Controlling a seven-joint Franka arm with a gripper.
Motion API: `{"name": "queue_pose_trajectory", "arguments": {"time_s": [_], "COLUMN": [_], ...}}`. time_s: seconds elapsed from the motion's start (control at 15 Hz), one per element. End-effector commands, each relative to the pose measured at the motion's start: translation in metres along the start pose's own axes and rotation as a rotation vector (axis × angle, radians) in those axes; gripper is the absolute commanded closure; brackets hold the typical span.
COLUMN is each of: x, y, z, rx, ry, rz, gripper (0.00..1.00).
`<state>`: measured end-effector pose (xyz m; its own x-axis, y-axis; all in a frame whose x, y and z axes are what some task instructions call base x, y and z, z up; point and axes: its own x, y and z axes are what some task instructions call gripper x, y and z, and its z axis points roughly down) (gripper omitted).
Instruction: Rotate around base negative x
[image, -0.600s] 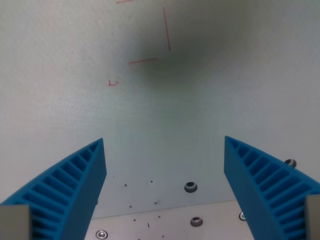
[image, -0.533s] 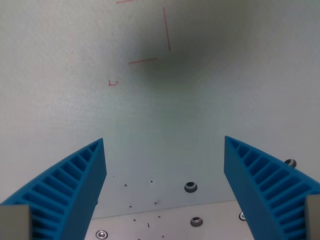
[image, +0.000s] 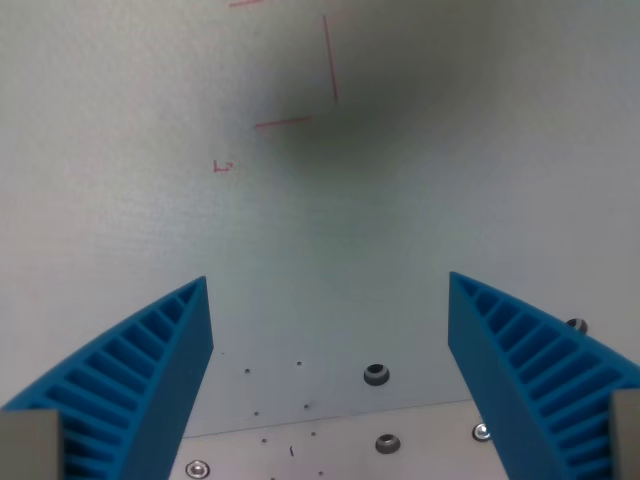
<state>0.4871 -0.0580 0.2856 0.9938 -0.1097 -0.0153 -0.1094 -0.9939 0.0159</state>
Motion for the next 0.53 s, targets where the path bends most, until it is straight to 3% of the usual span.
{"name": "queue_pose_trajectory", "arguments": {"time_s": [0.07, 0.53], "x": [0.0, 0.0], "y": [-0.001, -0.001], "z": [-0.0019, -0.0019], "rx": [-0.108, -0.19], "ry": [0.017, 0.025], "rz": [0.007, 0.009], "gripper": [0.0, 0.0]}}
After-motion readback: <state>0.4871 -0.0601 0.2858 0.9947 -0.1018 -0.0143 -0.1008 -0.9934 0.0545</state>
